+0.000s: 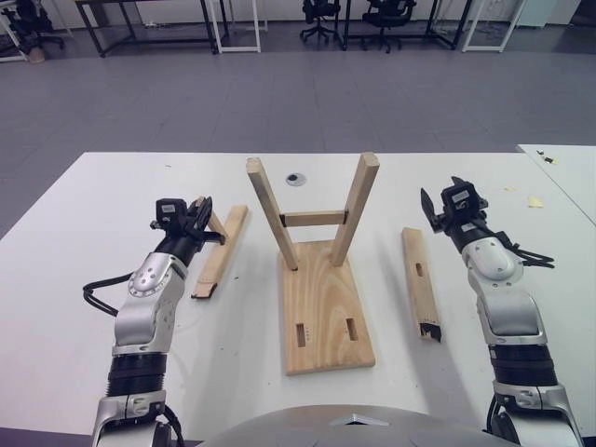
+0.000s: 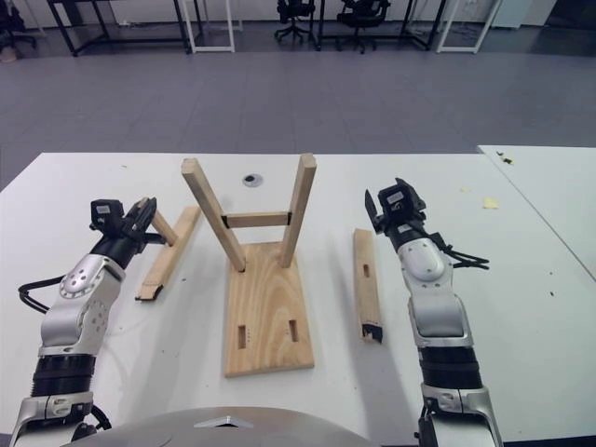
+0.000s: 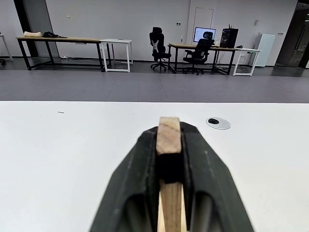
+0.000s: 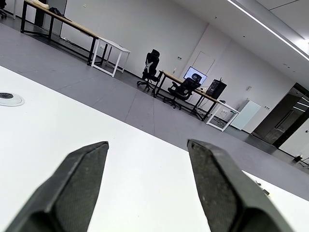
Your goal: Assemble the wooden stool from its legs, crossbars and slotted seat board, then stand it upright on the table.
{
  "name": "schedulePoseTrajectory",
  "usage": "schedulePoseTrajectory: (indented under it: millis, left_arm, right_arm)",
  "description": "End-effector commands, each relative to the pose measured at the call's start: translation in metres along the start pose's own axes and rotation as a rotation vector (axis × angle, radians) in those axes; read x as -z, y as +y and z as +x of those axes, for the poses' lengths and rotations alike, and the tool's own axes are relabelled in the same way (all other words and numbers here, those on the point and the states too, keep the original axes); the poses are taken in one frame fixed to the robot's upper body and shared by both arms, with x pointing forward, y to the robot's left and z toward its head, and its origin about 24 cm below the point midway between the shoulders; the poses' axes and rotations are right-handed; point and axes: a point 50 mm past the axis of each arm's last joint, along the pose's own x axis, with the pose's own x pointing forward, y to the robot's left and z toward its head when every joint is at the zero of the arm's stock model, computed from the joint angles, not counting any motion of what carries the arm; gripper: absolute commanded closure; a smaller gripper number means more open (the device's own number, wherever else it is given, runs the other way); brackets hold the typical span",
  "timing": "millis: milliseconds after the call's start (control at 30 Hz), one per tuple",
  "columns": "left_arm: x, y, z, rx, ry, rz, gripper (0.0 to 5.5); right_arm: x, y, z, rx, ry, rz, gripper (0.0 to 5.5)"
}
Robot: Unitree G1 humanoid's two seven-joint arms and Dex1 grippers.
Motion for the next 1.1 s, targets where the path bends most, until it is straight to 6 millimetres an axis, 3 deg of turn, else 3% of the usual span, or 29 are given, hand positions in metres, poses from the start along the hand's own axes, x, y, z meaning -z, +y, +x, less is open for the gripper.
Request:
schedulePoseTrajectory:
  millis: [33,100,400,767,867,1100]
  left_arm:
    - [0.044,0.004,-0.016,-0.063,0.234,-0.015,5.09]
    - [0.034,0.008,-0.012,-0.085,0.192,-0.004,5.09]
    - [0.020,0.017,-0.013,-0.077,0.188,0.069,3.45]
    - [0.030,0.007,-0.035,0.042,0.443,0.086,1.55]
    - [0.037,0.010,-0.037,0.023,0.500,0.154,1.55]
    - [0.042,0.008,-0.041,0.070,0.544,0.192,2.68]
  right_arm:
    - [-0.004,0.000,0.004,0.001,-0.019,-0.022,2.47]
    - [-0.005,0.000,0.004,0.003,-0.025,-0.025,2.47]
    - [-0.004,0.002,0.004,0.009,-0.029,-0.025,2.47]
    - [-0.002,0.009,0.004,-0.004,-0.022,-0.025,2.47]
    - [-0.002,0.011,0.005,-0.009,-0.022,-0.026,2.47]
    - [-0.004,0.013,0.008,-0.010,-0.025,-0.030,2.47]
